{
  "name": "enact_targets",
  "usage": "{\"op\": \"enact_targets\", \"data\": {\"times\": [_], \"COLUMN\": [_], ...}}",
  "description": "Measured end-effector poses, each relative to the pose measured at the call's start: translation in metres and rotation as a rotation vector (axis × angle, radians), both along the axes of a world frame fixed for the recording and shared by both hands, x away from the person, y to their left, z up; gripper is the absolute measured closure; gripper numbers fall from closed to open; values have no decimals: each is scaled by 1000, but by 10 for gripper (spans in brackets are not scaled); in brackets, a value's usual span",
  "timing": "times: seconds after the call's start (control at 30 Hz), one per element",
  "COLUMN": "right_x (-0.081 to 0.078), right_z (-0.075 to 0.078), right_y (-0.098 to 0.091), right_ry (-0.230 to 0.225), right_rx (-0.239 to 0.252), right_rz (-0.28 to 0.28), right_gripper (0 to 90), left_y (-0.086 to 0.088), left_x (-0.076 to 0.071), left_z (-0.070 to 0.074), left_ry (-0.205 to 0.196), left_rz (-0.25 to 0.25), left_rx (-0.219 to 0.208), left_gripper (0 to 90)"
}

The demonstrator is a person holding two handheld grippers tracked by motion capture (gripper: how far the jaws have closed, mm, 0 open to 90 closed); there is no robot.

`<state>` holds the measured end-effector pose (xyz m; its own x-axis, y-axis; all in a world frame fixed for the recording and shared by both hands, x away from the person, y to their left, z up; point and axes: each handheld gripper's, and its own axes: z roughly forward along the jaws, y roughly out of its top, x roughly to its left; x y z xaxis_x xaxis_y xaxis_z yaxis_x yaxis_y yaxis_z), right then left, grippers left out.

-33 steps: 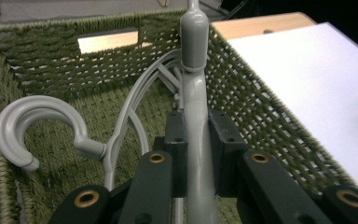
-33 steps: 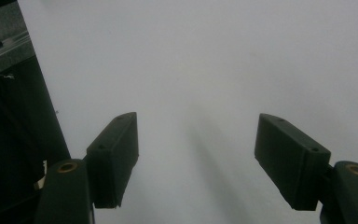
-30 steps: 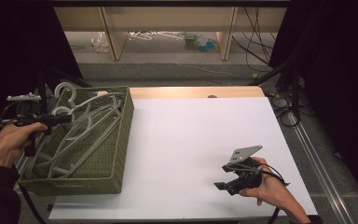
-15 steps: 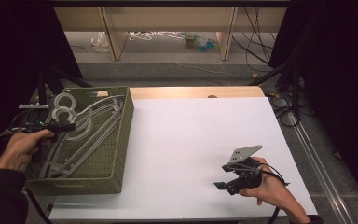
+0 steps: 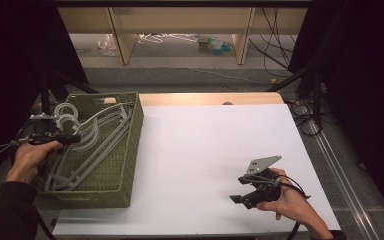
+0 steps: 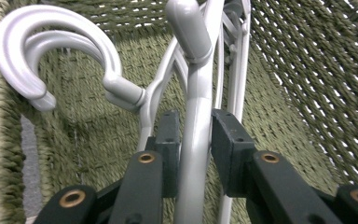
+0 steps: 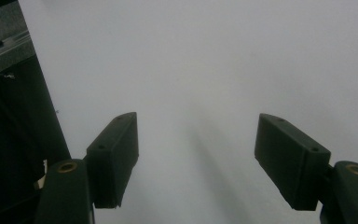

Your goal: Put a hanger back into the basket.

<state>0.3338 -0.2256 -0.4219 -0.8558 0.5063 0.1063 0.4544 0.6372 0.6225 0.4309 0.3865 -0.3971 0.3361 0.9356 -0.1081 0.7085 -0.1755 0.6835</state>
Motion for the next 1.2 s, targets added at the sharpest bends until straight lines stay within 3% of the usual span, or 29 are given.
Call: {"op": "enact_targets", "data": {"times": [0.2,0.33,0.5,0.57,0.6,0.73,0.8,0.83,0.9,1.2], "right_x": [0,0,0,0,0,0,1,1,1,2], "right_z": [-1,0,0,0,0,0,0,0,-1,-1], "right_y": [0,-1,-1,-1,-1,-1,-1,-1,-1,-2], "right_ry": [-5,-1,1,2,2,1,3,3,3,-8], "right_rx": [6,1,0,1,1,1,1,1,1,6], "right_rz": [-9,-5,-4,-5,-4,-6,-7,-7,-5,-15], "right_gripper": [311,311,311,311,311,311,311,311,311,308], "left_y": [-4,-5,-5,-6,-6,-9,-9,-9,-8,-7], "left_x": [3,4,4,3,2,1,-1,-1,-2,-16], "left_z": [-5,-7,-7,-7,-6,-8,-8,-9,-6,7], "left_ry": [-13,-14,-16,-9,17,36,39,17,40,-25], "left_rz": [32,64,68,68,70,66,63,70,80,91], "left_rx": [33,21,42,72,89,116,114,93,97,56], "left_gripper": [671,654,643,631,615,571,544,537,494,408]}}
